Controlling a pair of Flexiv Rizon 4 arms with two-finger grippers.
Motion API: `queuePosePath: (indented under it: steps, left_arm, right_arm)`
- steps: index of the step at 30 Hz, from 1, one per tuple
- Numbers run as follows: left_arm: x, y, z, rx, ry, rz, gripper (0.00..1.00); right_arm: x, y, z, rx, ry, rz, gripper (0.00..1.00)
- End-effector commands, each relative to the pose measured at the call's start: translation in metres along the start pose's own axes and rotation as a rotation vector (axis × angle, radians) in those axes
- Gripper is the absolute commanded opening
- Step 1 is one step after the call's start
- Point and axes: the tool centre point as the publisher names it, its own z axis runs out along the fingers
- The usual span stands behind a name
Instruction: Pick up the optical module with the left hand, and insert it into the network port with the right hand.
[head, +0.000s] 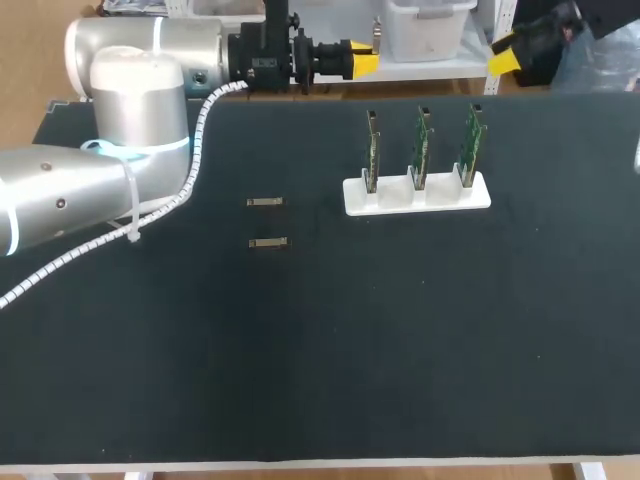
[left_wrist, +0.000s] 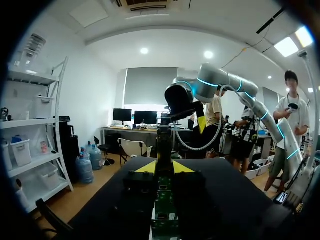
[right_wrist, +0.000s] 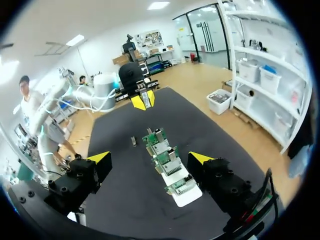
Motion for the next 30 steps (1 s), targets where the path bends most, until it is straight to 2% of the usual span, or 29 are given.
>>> queuePosePath:
  steps: [1, 19, 20, 30]
  left_arm:
    - [0.0, 0.001, 0.001, -0.001, 0.001, 0.0, 0.0]
    - [0.0, 0.001, 0.001, -0.001, 0.001, 0.0, 0.0]
    - [0.0, 0.001, 0.001, -0.001, 0.001, 0.0, 0.0]
    - [0.0, 0.001, 0.001, -0.001, 0.001, 0.0, 0.0]
  right_arm:
    - [-0.002, -0.006, 0.0, -0.205, 0.006, 0.007, 1.0]
    - [-0.002, -0.006, 0.0, -0.205, 0.006, 0.007, 1.0]
    - [-0.006, -0.005, 0.0, -0.191, 0.018, -0.033, 1.0]
    - [-0.047, 0.004, 0.007, -0.246, 0.07, -0.243, 1.0]
